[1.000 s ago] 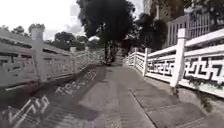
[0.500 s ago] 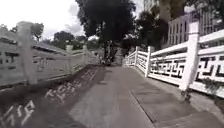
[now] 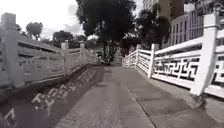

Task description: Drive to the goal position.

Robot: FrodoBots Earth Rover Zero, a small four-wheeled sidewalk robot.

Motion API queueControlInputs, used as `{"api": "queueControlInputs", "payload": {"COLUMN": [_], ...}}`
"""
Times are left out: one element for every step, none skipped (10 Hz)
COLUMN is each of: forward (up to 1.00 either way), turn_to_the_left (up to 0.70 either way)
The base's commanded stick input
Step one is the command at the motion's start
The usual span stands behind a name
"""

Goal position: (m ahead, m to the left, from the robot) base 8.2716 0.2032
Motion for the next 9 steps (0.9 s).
{"api": "queueControlInputs", "payload": {"forward": [0.7,0.7,0.7,0.7,0.7,0.7,0.7,0.7,0.7], "turn_to_the_left": [0.0,0.0,0.0,0.0,0.0,0.0,0.0,0.0,0.0]}}
